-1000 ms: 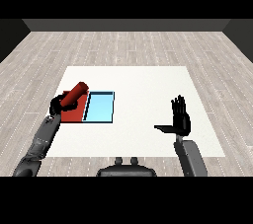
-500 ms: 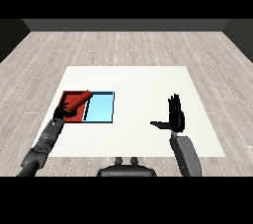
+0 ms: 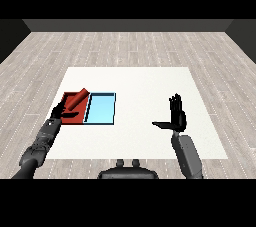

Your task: Pick the red can and put it in the red box

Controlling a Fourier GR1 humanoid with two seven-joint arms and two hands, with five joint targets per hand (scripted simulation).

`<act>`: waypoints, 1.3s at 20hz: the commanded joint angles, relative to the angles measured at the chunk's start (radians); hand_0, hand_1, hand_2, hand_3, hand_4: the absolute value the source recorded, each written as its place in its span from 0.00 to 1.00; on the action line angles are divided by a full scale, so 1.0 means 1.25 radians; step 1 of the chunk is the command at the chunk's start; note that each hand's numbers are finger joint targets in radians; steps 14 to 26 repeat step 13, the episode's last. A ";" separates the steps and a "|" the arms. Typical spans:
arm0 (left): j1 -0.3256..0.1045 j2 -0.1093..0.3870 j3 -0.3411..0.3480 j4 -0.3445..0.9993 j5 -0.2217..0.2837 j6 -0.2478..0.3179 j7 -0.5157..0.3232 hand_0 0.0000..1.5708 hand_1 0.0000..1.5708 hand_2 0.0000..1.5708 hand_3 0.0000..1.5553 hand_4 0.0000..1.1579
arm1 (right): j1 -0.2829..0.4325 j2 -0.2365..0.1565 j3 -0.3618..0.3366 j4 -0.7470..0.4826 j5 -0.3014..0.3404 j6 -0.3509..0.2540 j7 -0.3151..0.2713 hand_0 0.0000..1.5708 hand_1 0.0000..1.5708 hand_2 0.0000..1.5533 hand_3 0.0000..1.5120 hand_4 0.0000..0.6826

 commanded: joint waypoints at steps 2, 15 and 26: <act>-0.005 -0.007 0.162 -0.105 0.164 -0.065 -0.186 0.00 0.00 0.00 0.00 0.00 | 0.010 0.002 0.002 -0.020 -0.015 0.021 -0.009 0.00 0.00 0.00 0.00 0.00; 0.128 -0.276 0.183 -0.443 0.302 -0.322 -0.480 0.00 0.00 0.00 0.00 0.00 | 0.028 -0.043 -0.003 0.028 0.000 0.089 -0.049 0.00 0.00 0.00 0.00 0.00; 0.128 -0.276 0.183 -0.443 0.302 -0.322 -0.480 0.00 0.00 0.00 0.00 0.00 | 0.028 -0.043 -0.003 0.028 0.000 0.089 -0.049 0.00 0.00 0.00 0.00 0.00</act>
